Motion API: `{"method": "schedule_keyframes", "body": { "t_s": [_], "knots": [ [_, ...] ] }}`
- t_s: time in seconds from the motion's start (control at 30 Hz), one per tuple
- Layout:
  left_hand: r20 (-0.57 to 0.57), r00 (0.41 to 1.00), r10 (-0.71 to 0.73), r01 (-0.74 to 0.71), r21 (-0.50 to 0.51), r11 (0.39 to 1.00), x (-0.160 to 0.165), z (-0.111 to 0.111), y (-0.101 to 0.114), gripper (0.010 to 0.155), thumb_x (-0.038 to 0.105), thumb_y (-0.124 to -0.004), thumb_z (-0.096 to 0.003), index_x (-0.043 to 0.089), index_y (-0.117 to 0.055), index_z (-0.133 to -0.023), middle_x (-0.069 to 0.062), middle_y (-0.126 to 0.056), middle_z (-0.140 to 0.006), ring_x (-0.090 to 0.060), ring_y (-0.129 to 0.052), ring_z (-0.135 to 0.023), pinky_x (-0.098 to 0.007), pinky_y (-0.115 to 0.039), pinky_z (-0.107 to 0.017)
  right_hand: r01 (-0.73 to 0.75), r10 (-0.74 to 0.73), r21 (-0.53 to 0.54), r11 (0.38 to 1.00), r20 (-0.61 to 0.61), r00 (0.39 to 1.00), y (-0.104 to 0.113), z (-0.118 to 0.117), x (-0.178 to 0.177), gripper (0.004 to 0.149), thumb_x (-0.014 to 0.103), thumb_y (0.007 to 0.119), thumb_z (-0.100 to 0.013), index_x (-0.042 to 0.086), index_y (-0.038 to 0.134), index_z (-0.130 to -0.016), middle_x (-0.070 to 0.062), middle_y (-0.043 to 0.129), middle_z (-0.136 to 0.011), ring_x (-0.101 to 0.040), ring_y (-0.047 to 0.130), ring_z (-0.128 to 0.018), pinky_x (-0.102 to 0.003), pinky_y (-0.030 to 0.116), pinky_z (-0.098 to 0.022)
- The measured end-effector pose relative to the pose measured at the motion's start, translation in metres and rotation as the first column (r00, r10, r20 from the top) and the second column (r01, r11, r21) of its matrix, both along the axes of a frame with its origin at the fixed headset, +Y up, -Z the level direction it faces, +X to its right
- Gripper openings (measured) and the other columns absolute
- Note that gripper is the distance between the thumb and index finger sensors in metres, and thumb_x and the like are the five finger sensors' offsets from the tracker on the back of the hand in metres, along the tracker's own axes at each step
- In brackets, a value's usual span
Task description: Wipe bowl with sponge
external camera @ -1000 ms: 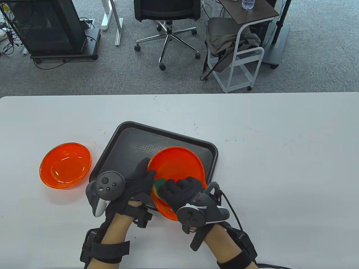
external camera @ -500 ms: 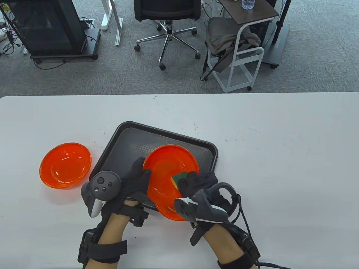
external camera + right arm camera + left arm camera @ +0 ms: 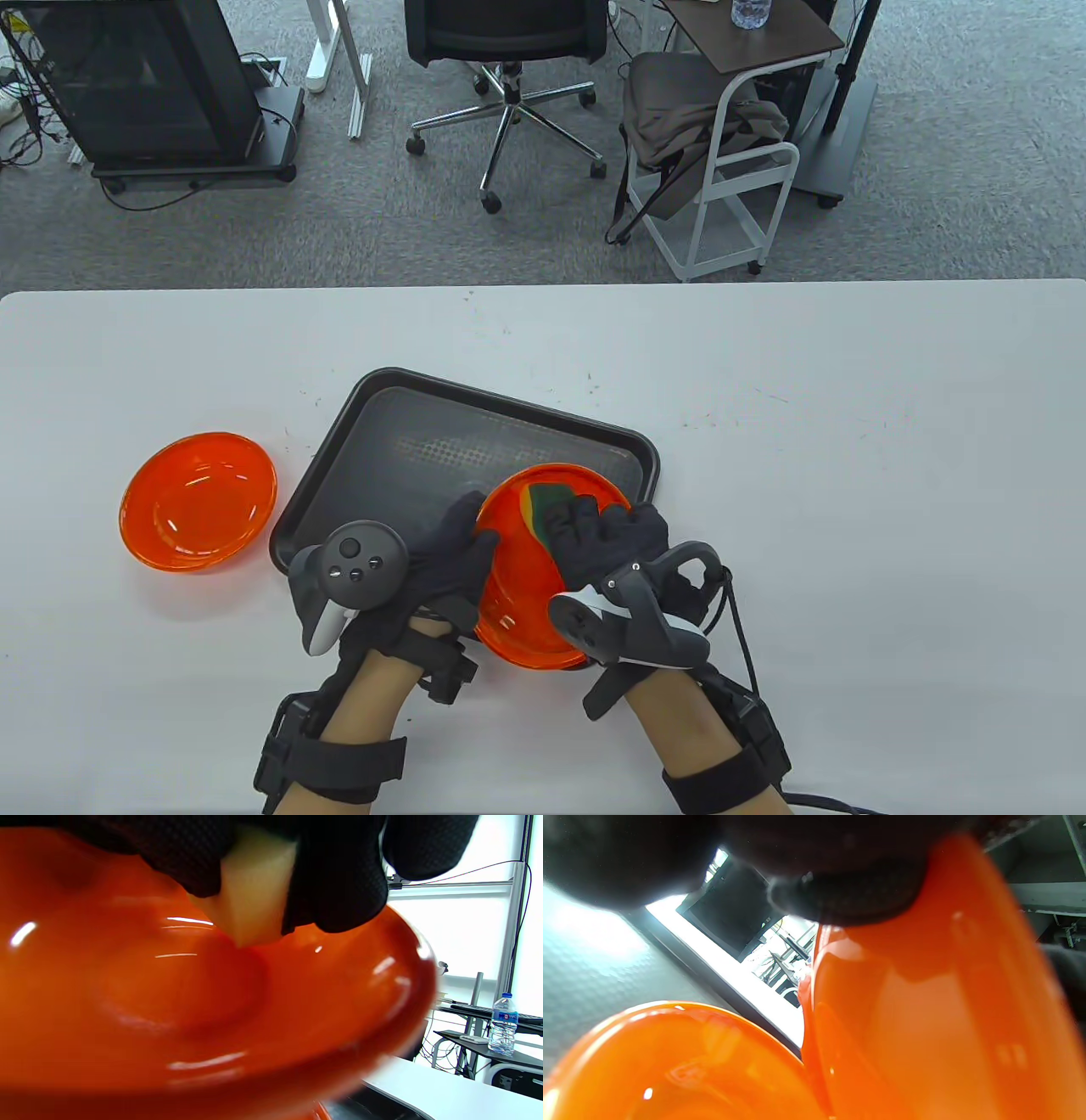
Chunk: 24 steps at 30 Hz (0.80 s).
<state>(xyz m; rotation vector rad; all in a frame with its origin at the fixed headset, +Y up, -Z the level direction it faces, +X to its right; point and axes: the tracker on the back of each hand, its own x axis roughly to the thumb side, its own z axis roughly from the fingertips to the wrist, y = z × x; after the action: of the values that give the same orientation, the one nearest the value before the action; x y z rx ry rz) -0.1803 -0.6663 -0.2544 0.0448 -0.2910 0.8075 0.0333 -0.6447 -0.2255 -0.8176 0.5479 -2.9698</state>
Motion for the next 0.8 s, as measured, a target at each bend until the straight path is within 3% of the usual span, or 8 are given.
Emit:
{"method": "schedule_keyframes", "body": {
  "t_s": [0.27, 0.57, 0.8],
  "knots": [
    [0.025, 1.0, 0.013, -0.013, 0.038, 0.999, 0.006, 0.002, 0.0, 0.054, 0.045, -0.077, -0.0539, 0.018, -0.071, -0.1, -0.004, -0.099, -0.04, -0.007, -0.099, -0.007, -0.033, -0.093, -0.014, 0.174, -0.18, -0.046, 0.984, -0.165, 0.97, -0.002, 0.006, -0.003, 0.051, 0.034, 0.077, -0.053, 0.008, 0.062, -0.094, -0.021, 0.087, -0.088, -0.038, 0.092, -0.068, -0.061, 0.07, -0.052],
    [-0.045, 0.998, 0.038, -0.033, 0.098, 0.995, -0.001, 0.003, 0.002, 0.054, 0.045, -0.077, -0.0535, 0.019, -0.072, -0.1, -0.005, -0.1, -0.041, -0.008, -0.1, -0.008, -0.033, -0.094, -0.015, 0.166, -0.213, -0.179, 0.97, -0.289, 0.933, -0.009, 0.012, -0.017, 0.051, 0.033, 0.077, -0.053, 0.008, 0.061, -0.095, -0.022, 0.085, -0.089, -0.039, 0.09, -0.07, -0.062, 0.069, -0.053],
    [-0.096, 0.995, 0.025, -0.014, 0.116, 0.993, -0.011, 0.0, 0.001, 0.054, 0.046, -0.077, -0.0534, 0.02, -0.072, -0.1, -0.004, -0.1, -0.042, -0.008, -0.1, -0.009, -0.034, -0.094, -0.016, 0.085, -0.143, -0.197, 0.977, -0.308, 0.941, -0.007, 0.019, -0.024, 0.05, 0.032, 0.079, -0.053, 0.011, 0.063, -0.095, -0.021, 0.084, -0.092, -0.04, 0.086, -0.075, -0.065, 0.065, -0.056]
  ]
}}
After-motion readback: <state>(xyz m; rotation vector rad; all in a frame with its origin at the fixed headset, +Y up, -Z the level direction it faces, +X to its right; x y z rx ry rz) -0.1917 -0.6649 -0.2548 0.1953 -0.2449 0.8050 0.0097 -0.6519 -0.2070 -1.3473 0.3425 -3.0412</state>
